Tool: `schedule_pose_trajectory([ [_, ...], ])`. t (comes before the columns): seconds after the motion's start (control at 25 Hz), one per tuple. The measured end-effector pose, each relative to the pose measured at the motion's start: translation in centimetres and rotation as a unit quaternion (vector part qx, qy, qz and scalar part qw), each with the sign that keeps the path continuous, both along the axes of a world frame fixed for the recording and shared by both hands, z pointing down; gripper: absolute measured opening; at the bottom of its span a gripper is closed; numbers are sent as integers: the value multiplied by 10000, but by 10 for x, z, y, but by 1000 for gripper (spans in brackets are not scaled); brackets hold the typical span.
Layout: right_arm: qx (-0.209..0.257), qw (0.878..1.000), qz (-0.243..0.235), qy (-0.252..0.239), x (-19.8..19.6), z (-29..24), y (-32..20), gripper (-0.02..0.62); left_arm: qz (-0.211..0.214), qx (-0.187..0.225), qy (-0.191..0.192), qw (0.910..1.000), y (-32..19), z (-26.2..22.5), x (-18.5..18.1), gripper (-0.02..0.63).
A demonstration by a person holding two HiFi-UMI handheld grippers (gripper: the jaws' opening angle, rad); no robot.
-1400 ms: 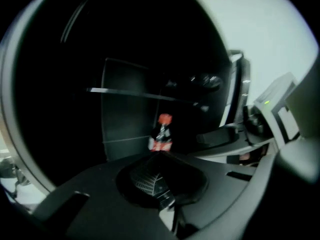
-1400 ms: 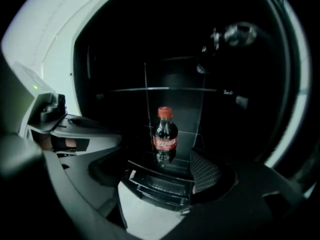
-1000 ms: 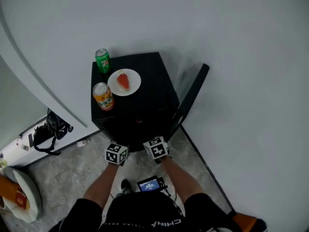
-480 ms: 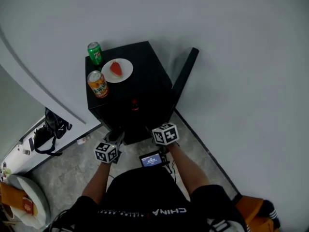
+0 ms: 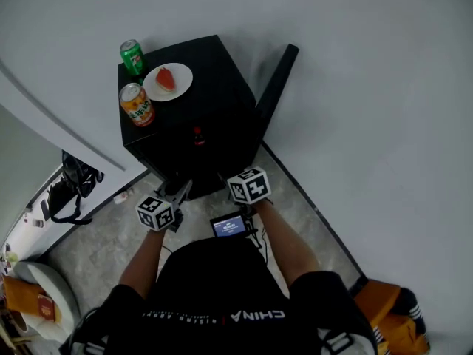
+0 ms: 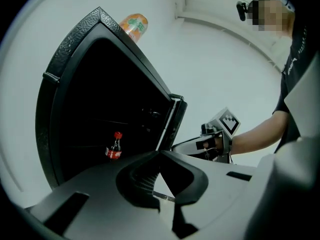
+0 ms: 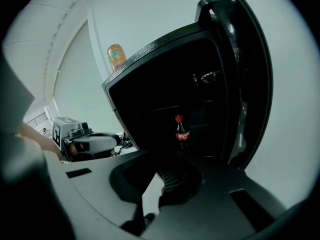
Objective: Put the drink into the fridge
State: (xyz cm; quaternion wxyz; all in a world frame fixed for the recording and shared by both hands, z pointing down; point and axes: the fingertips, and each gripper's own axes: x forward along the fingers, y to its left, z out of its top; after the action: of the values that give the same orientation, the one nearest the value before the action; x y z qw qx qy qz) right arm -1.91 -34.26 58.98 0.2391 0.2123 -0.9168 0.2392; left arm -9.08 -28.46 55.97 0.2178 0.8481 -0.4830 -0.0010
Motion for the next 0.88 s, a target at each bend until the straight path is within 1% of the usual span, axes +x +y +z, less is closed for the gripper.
schedule_pose_trajectory([
  [0.24, -199, 9996, -184, 30, 21, 11, 19, 15, 73, -343, -320, 9989, 25, 19, 20, 12],
  [0.32, -284, 9989, -349, 93, 29, 20, 28, 15, 51, -487, -411, 9980, 38, 27, 26, 12],
  [0.4, -366, 9978, -538, 153, 39, 30, 40, 15, -77, -688, -429, 9967, 55, 39, 31, 14],
  [0.56, -673, 9951, -719, 113, 61, 51, 54, 15, -601, -1108, -276, 9916, 91, 65, 31, 14],
  [0.68, -869, 9946, -565, 60, 70, 60, 62, 15, -910, -1272, -117, 9876, 115, 80, 27, 12],
  [0.76, -1015, 9938, -456, 42, 75, 65, 75, 15, -1018, -1379, -23, 9852, 131, 88, 25, 12],
  [0.88, -1099, 9934, -309, 102, 82, 68, 92, 15, -981, -1409, 11, 9852, 143, 91, 23, 12],
])
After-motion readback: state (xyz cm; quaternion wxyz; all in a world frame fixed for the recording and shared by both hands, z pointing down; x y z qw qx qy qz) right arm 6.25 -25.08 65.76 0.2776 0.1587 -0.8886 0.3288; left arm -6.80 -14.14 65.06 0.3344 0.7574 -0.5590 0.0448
